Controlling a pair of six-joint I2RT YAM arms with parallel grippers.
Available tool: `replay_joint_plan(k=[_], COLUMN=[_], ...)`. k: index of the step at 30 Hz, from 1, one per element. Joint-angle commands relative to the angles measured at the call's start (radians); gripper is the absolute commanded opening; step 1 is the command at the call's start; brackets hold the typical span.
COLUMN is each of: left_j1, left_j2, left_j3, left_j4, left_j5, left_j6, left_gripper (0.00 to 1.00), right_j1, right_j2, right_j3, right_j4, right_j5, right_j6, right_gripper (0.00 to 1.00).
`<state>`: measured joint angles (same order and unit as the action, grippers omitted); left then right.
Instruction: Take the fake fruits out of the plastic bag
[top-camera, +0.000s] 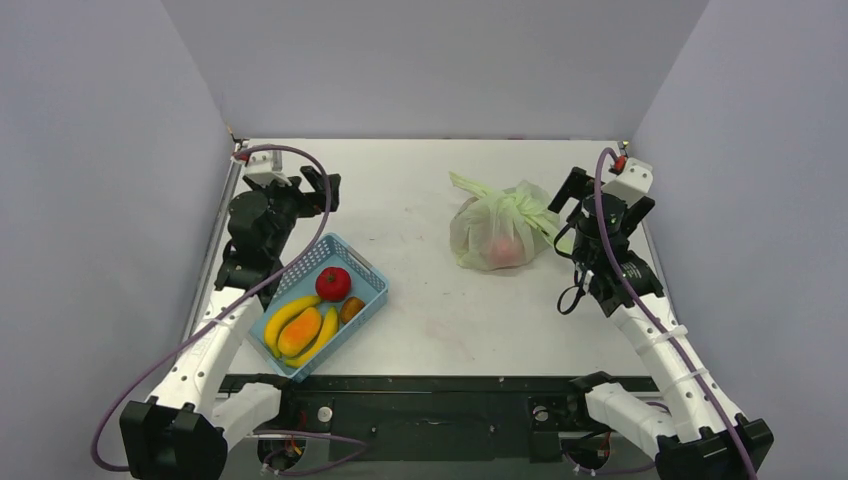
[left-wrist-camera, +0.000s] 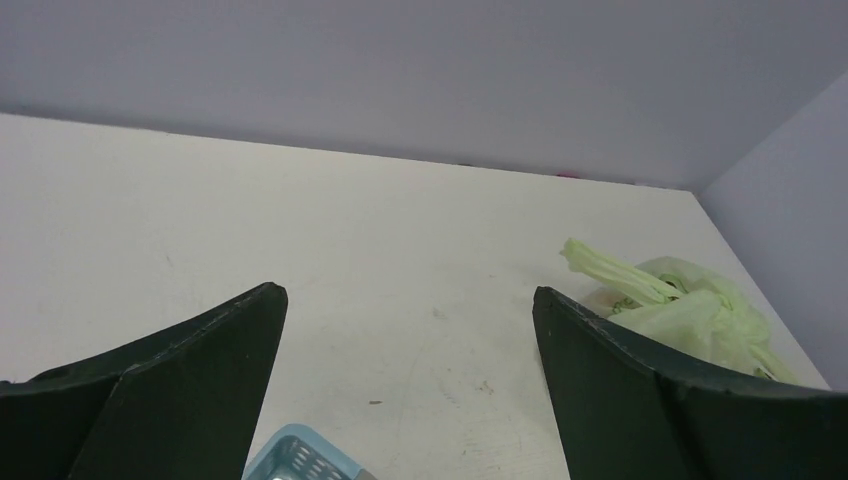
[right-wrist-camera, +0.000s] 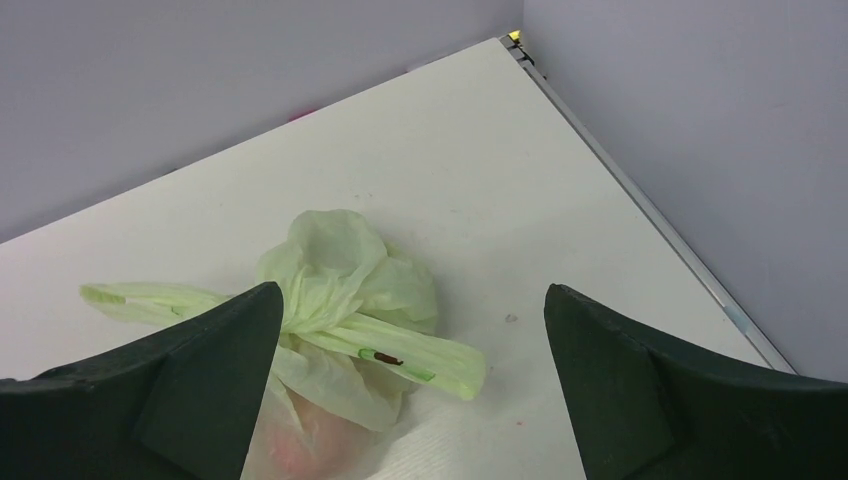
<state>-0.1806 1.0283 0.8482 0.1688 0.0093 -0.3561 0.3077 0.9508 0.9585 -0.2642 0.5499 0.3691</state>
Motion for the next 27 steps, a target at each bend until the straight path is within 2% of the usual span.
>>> replay_joint_plan(k=[1,7,12,16,20,27], left_j1=[-0.049,-0.085,-0.115,-0.131,-0.132,-0.134], left_j2=[0.013,0.079,0.150,0.191,0.222,0.232], left_j3=[0.046,0.058,0.081,0.097,0.114,0.131], left_j4=[0.066,0.080,0.087,0.080,0.104,0.103], left_j5=[0.079,0.160,0.256,0.302,0.453,0.504], left_j6=[0.013,-0.046,-0.087,-0.096,-0.100,-0.113], left_gripper=[0.93,0.93,0.93,0.93,0.93,0.93], right_j1=[0.004,0.003,0.004,0.002,-0.001,-0.006], right_j2=[0.009,0.022,0.065,0.127,0.192,0.340], right_j3=[-0.009,-0.013,0.006,0.025,0.058,0.119], right_j4=[0.005,0.018,0.022,0.023,0.033,0.033], right_j5=[0.036,0.013,-0.065,-0.110,-0.212,-0.327], right_j6=[0.018,0.047,0.085,0.112,0.117,0.146], right_gripper=[1.00,1.00,1.00,1.00,0.98,0.94])
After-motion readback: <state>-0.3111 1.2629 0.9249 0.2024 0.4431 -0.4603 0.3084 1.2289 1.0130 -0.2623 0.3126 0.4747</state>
